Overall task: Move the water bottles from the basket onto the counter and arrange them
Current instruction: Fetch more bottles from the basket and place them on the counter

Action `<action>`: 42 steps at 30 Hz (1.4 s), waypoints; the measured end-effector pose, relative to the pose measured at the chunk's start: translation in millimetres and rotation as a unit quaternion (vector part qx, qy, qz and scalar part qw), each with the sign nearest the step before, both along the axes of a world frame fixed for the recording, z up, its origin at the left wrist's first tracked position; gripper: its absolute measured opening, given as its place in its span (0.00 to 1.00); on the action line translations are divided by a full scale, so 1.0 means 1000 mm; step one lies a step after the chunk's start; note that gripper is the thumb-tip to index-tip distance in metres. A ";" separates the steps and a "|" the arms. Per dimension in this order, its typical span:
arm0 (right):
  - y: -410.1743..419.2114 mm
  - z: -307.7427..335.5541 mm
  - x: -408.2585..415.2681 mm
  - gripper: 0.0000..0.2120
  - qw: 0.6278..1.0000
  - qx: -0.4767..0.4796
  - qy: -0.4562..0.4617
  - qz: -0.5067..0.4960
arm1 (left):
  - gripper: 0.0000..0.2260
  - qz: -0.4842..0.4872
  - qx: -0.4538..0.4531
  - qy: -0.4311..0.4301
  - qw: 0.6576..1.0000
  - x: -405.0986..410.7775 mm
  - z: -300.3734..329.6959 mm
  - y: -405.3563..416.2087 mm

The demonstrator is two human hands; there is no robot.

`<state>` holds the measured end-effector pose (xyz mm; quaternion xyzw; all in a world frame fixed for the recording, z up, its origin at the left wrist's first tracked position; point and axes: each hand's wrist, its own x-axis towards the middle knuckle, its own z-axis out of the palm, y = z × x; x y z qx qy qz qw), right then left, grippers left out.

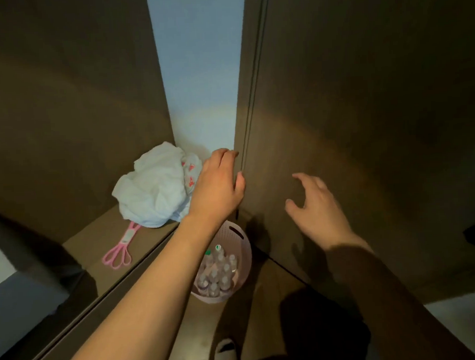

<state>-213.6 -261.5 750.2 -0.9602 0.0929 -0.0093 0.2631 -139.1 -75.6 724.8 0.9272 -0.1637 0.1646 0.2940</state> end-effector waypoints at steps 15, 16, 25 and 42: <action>0.051 -0.132 0.236 0.24 0.925 0.010 0.111 0.362 | 0.17 0.268 0.101 0.224 0.932 0.070 -0.097 0.075; 0.055 -0.147 0.249 0.24 0.919 0.006 0.129 0.372 | 0.17 0.270 0.104 0.245 0.925 0.077 -0.109 0.075; 0.115 -0.429 0.327 0.18 0.891 -0.049 0.208 0.401 | 0.18 0.222 0.096 0.436 0.867 0.155 -0.383 0.080; 0.129 -0.812 0.347 0.18 0.820 -0.168 0.114 0.536 | 0.15 0.222 0.173 0.459 0.843 0.196 -0.771 0.071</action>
